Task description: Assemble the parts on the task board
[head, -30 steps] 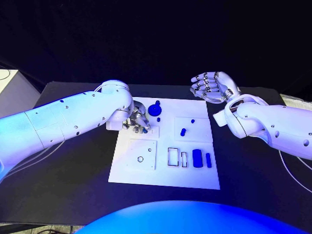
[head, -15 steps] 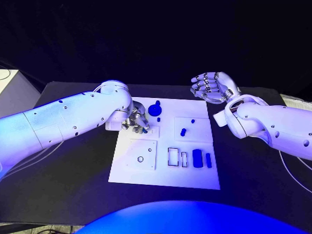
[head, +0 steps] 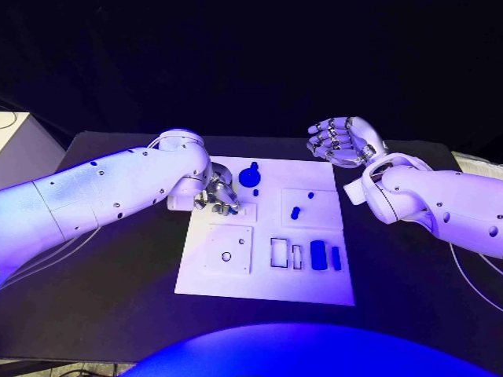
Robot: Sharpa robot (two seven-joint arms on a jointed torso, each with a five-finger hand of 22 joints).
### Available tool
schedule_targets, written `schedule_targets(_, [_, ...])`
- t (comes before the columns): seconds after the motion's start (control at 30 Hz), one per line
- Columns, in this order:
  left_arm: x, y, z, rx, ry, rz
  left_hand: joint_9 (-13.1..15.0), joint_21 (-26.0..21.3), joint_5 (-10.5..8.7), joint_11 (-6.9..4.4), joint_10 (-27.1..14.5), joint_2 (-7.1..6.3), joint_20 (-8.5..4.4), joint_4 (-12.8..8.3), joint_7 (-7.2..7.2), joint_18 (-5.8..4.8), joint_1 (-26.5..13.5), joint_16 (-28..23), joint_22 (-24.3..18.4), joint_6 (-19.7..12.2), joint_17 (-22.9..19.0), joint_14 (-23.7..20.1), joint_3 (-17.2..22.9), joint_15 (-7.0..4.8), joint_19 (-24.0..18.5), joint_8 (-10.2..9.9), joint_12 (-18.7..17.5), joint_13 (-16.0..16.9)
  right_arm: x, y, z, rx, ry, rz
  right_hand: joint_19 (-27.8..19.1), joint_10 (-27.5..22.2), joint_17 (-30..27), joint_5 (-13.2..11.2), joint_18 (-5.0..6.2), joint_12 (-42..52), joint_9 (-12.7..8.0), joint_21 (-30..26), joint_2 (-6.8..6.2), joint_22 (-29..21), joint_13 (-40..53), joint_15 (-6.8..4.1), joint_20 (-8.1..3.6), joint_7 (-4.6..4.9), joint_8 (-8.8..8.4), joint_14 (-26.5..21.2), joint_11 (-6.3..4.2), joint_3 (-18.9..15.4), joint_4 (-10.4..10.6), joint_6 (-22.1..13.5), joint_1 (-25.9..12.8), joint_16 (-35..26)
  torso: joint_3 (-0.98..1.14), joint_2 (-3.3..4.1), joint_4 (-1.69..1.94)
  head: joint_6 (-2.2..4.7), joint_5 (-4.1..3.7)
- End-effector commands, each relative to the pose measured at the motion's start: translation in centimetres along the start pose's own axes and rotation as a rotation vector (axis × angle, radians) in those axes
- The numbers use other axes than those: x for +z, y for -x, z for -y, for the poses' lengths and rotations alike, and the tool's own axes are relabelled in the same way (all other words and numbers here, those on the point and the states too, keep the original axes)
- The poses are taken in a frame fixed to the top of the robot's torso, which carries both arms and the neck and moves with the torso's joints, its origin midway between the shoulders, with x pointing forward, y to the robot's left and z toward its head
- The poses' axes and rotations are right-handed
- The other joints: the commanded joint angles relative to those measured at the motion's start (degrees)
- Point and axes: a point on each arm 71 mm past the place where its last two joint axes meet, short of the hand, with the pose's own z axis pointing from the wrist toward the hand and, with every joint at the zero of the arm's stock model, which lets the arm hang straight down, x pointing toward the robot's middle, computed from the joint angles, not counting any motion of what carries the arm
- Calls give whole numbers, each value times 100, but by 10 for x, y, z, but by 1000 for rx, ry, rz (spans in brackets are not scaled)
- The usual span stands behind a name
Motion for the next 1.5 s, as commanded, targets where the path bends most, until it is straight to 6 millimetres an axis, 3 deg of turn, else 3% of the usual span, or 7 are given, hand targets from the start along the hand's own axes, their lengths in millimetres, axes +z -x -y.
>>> schedule_targets(0.03, [0, -3, -1, -3, -10, -40, 9, 29, -39, -20, 16, 49, -9, -1647, 0, -113, 15, 18, 8, 42, 967, 393, 1628, -45, 27, 0, 16, -5, 0, -2, -1, 4, 13, -15, -47, 22, -5, 23, 72, -21, -7, -11, -21, -5, -5, 38, 6, 340, -10, 7, 7, 1, -39, 55, -54, -9, 3, -3, 3, 1, 13])
schedule_targets(1.5, [1, 3, 1, -28, -23, 38, 11, 58, -32, -19, 49, 56, -12, -1649, 1, -124, -13, 25, 60, 64, 983, 400, 1636, -46, 56, -5, 29, 19, 0, -2, -1, 5, 14, -16, -45, 26, -24, 30, 73, -25, -14, -10, -16, -37, -30, 39, 8, 342, -12, 13, 7, 1, -50, 59, -58, -22, -1, -1, 2, 1, 1])
